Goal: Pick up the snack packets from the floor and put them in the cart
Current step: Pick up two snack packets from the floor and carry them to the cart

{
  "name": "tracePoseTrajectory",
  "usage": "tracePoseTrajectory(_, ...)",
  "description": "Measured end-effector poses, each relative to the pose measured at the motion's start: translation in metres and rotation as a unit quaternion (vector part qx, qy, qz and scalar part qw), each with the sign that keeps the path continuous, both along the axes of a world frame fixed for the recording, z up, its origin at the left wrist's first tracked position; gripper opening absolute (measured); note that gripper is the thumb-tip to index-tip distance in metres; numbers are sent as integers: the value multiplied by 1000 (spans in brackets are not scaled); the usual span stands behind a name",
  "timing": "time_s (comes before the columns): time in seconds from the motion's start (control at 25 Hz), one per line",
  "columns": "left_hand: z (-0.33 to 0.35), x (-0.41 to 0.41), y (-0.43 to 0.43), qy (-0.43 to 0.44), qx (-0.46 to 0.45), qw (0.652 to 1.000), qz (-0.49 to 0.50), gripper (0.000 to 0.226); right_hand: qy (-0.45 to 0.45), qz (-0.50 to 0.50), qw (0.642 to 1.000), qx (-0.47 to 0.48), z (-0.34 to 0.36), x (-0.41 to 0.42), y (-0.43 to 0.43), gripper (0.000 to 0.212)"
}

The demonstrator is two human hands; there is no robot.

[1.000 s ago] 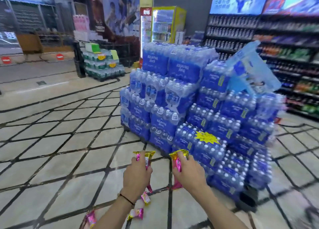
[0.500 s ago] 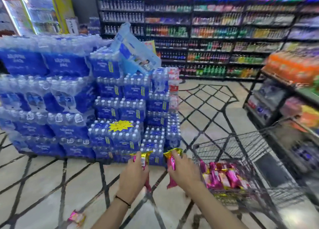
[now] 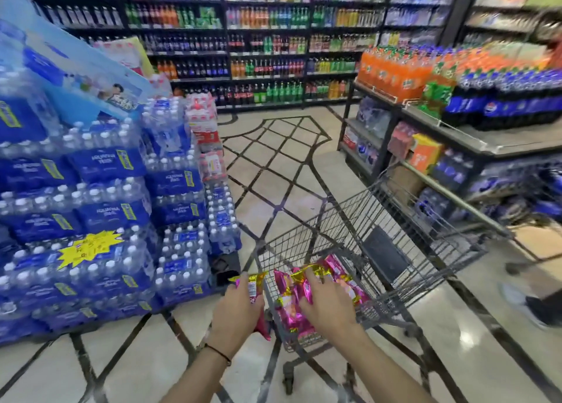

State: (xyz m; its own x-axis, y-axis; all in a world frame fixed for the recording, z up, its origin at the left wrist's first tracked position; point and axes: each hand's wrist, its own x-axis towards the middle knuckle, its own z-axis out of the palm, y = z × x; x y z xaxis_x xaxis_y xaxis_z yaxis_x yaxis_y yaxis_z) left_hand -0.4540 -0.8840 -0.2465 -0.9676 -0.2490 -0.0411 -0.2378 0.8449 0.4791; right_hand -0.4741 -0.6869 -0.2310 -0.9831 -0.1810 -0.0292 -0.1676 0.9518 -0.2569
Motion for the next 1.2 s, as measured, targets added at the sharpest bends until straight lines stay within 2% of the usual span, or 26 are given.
tracePoseTrajectory(0.28,-33,-132,51,-31,0,997,-76,60,-40,-55,997,30,-21,-110,46,65)
tracePoseTrajectory(0.44,-62,-178,63,-70,13,995,-63,62,-86,-56,994,46,-49,-158,55,64)
tracePoseTrajectory(0.68,-118,-214,79,-121,35,992,-4,68,-152,-6,985,79,-116,-220,64,67)
tracePoseTrajectory(1.04,-223,-231,111,-211,44,971,103,65,-238,83,964,83,-227,-284,78,56)
tracePoseTrajectory(1.2,-268,-232,121,-255,31,958,125,64,-258,109,955,101,-268,-295,76,65)
